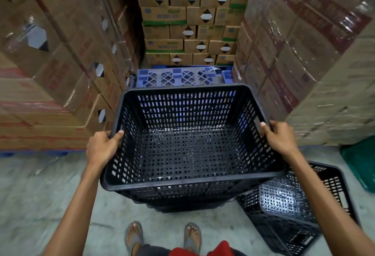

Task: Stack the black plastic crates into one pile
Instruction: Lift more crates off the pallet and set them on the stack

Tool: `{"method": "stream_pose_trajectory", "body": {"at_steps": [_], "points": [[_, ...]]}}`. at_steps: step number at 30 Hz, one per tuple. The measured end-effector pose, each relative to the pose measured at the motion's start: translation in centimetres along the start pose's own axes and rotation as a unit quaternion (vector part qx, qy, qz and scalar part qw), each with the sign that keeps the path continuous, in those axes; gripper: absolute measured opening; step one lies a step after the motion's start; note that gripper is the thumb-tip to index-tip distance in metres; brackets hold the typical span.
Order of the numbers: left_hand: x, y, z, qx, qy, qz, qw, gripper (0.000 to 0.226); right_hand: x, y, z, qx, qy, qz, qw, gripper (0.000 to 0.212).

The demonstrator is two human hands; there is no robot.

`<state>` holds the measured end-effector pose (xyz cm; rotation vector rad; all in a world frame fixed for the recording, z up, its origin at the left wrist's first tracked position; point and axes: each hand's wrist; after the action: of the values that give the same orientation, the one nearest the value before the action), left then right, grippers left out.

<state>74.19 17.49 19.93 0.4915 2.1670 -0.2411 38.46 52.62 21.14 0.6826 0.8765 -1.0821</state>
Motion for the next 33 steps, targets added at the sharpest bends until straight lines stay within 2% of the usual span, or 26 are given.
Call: {"method": "stream_pose_trajectory", "body": {"at_steps": [14,24,32,33], "points": [[0.1,-0.8,0.0,0.089,-0.073,-0.002,0.993,0.053,0.1,-0.6,0.1,-0.041,0.006,-0.018,0.999,0.042],[0.2,-0.3,-0.4,0.11,-0.114,-0.004,0.987,0.059,0.6,-0.3,0.0,-0.048,0.021,-0.046,0.998,0.043],[0.4,0.4,-0.7,0.107,-0.173,-0.041,0.978,0.048,0.5,0.4,0.3,-0.038,0.067,-0.055,0.996,0.037],[0.3,0.6,-0.9,0.118,-0.171,-0.05,0.977,0.045,0.5,0.8,0.5,-0.048,0.072,-0.057,0.995,0.041]]}}
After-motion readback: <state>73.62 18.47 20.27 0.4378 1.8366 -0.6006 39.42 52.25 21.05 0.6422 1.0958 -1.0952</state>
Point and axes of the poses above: each hand's wrist, its own y-axis away from the middle knuckle, its own x-axis out of the palm, z = x × y, and after that the axes turned 8 degrees about x, right-handed
